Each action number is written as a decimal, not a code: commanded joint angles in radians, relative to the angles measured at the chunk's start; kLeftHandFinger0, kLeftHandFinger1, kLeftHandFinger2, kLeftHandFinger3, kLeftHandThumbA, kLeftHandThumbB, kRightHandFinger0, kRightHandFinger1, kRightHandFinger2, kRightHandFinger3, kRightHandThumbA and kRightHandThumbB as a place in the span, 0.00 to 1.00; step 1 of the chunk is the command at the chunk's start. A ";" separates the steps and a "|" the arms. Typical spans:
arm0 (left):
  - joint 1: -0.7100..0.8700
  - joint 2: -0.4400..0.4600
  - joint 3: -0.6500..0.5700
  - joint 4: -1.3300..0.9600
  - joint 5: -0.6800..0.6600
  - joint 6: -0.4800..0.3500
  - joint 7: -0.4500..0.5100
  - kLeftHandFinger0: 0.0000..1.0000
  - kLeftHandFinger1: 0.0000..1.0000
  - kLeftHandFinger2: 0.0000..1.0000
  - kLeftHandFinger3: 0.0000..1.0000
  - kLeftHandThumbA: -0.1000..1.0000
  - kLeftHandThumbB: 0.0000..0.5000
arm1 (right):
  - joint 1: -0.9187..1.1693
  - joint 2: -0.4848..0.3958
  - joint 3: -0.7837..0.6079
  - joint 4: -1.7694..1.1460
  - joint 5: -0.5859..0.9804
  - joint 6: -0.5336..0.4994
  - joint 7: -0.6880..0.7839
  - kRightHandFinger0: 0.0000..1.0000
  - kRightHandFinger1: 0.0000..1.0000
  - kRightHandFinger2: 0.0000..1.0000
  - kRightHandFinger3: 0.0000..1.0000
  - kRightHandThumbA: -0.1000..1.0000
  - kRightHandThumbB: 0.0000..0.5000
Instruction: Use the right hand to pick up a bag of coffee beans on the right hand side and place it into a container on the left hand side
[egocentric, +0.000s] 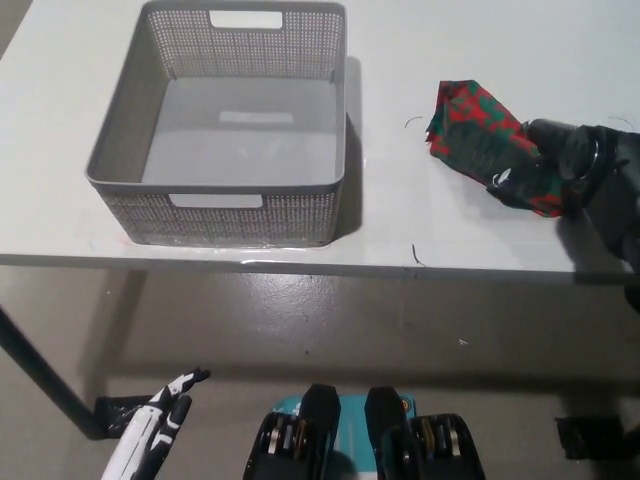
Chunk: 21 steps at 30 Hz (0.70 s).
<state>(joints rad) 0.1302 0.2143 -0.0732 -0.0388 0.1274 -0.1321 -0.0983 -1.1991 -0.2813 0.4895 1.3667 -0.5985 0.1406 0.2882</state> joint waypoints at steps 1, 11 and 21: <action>-0.016 0.018 0.005 -0.030 -0.004 -0.010 -0.015 1.00 1.00 1.00 1.00 1.00 1.00 | 0.050 0.023 -0.019 0.021 0.026 -0.044 -0.149 1.00 1.00 1.00 1.00 0.52 0.85; -0.035 0.024 0.002 -0.031 0.015 -0.001 -0.020 1.00 1.00 1.00 1.00 1.00 1.00 | 0.070 0.018 -0.107 -0.001 0.064 -0.238 -0.546 0.08 0.61 1.00 0.96 0.00 0.32; -0.032 0.045 -0.019 -0.046 0.034 0.028 -0.047 1.00 1.00 1.00 1.00 1.00 1.00 | -0.027 0.037 -0.165 -0.056 0.074 -0.330 -0.652 0.09 0.61 0.96 1.00 0.00 0.29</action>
<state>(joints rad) 0.1178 0.2227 -0.0782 -0.0344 0.1338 -0.1161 -0.1122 -1.1298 -0.2616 0.3711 1.3622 -0.5769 -0.0451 -0.1368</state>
